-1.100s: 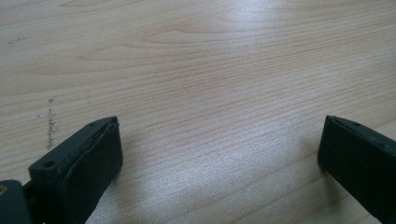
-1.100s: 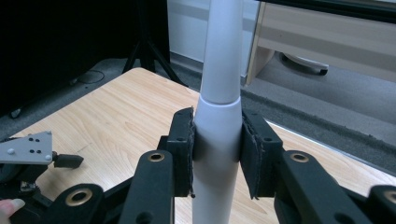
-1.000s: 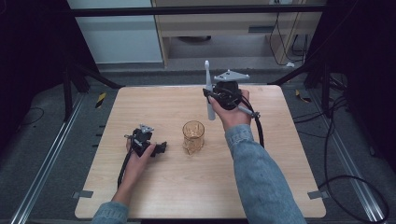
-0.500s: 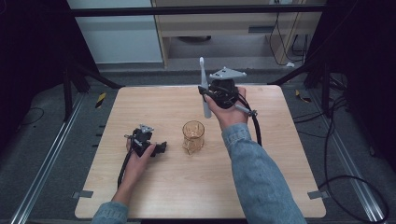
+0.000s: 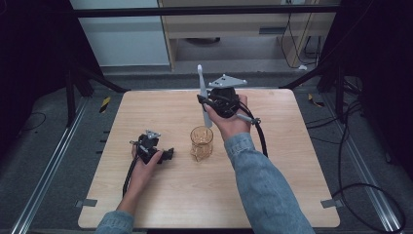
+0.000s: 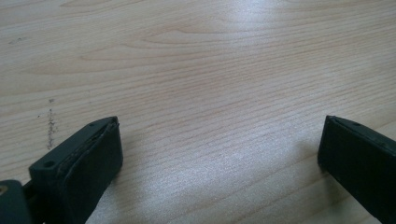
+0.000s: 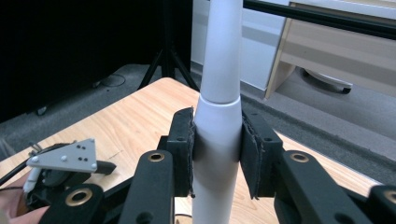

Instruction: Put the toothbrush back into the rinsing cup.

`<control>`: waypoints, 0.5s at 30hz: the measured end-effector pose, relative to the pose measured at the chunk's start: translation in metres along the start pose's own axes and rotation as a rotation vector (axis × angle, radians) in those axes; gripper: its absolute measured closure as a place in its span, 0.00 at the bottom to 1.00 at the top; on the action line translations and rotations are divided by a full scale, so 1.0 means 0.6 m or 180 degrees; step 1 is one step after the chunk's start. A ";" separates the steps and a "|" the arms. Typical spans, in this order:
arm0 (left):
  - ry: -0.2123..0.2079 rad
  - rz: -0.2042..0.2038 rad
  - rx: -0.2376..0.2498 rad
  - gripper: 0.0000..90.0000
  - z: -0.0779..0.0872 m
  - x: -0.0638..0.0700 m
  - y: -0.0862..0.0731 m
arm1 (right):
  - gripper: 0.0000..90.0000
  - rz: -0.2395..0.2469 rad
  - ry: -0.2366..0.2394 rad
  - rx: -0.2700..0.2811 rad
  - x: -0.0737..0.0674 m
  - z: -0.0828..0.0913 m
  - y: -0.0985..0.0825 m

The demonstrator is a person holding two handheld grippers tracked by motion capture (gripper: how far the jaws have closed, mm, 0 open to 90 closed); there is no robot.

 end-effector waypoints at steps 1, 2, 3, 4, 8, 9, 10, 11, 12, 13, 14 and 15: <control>0.0001 0.0001 0.0001 0.00 0.000 0.000 0.000 | 0.75 0.0003 0.0014 -0.0002 -0.004 -0.001 -0.001; 0.0000 0.0000 -0.0001 0.00 0.000 0.000 0.000 | 0.75 0.0001 0.0029 0.0000 -0.007 -0.002 0.000; 0.0001 0.0001 0.0001 0.00 0.000 0.000 0.000 | 0.75 0.0001 0.0054 0.0017 -0.013 -0.003 0.001; 0.0001 0.0002 0.0001 0.00 0.000 0.000 0.000 | 0.75 0.0001 0.0054 0.0017 -0.013 -0.003 0.001; 0.0000 0.0000 -0.0001 0.00 0.000 0.000 0.000 | 0.75 0.0010 0.0075 0.0005 -0.019 -0.006 -0.001; 0.0000 0.0001 0.0001 0.00 0.000 0.000 0.000 | 0.75 0.0004 0.0087 0.0002 -0.019 -0.006 -0.002; 0.0001 0.0002 0.0000 0.00 0.000 0.000 0.000 | 0.75 -0.0001 0.0095 -0.0001 -0.020 -0.007 -0.003; 0.0001 0.0001 0.0000 0.00 0.000 0.000 0.000 | 0.75 -0.0001 0.0094 -0.0005 -0.020 -0.007 -0.004; 0.0002 -0.0001 -0.0002 0.00 0.000 0.000 0.000 | 0.75 0.0000 0.0097 -0.0007 -0.020 -0.007 -0.005; 0.0003 0.0000 -0.0002 0.00 0.000 0.000 0.000 | 0.75 -0.0018 0.0108 -0.0012 -0.021 -0.007 -0.007; 0.0002 -0.0001 -0.0003 0.00 0.000 0.000 0.000 | 0.75 -0.0018 0.0108 -0.0012 -0.021 -0.007 -0.007; 0.0002 -0.0001 -0.0002 0.00 0.000 0.000 0.000 | 0.75 -0.0019 0.0106 -0.0016 -0.021 -0.007 -0.008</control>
Point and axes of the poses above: each handheld gripper's, and its own axes: z roughly backward along the jaws, y roughly out of its top, x roughly to its right, the point moved 10 cm from there along -z, roughly forward along the jaws, and after that the axes turned 2 degrees about -y, right-handed, at the moved point
